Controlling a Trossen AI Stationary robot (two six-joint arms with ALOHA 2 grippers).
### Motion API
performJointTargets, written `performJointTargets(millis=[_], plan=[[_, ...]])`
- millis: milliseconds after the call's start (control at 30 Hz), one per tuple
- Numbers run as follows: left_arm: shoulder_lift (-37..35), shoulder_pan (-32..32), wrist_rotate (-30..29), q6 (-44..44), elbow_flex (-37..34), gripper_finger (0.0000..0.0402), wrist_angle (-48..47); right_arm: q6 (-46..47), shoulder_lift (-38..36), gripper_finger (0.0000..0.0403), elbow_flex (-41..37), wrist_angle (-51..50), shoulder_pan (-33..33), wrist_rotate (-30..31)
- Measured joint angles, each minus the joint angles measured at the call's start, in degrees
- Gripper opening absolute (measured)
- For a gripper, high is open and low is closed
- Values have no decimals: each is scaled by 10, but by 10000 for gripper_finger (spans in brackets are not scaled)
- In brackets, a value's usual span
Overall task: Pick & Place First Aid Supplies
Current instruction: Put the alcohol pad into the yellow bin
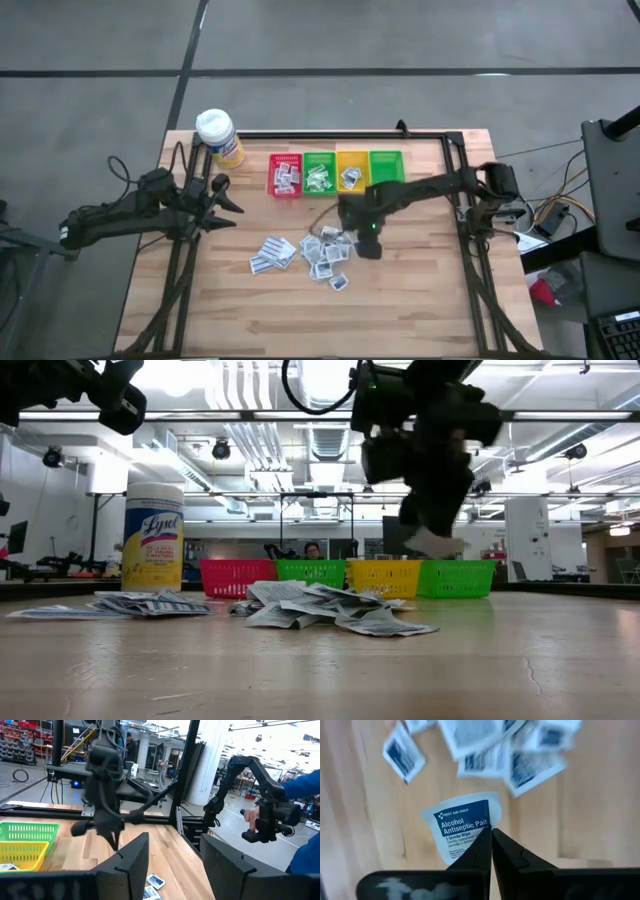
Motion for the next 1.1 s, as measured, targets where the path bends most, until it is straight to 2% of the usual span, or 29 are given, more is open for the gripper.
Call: performJointTargets(millis=[133,267,400,600,733,967,1000,1100], plan=[[0,0,0,0,0,175,0,-27,-17,8,26,-1,-39,-31],[0,0,0,0,0,175,0,-73,-32,8,62,0,-81,-95],[0,0,0,0,0,175,0,-111,-32,8,102,1,-124,-193],[0,0,0,0,0,175,0,-157,-29,8,145,4,-179,-371],[0,0,0,0,0,175,0,-171,-29,8,160,6,-204,-430],[0,0,0,0,0,175,0,-186,-29,8,167,6,-227,-421],[0,0,-1,0,0,175,0,-185,-29,8,167,6,-227,-392],[0,0,-3,0,0,175,0,-187,-29,8,167,0,-227,-244]])
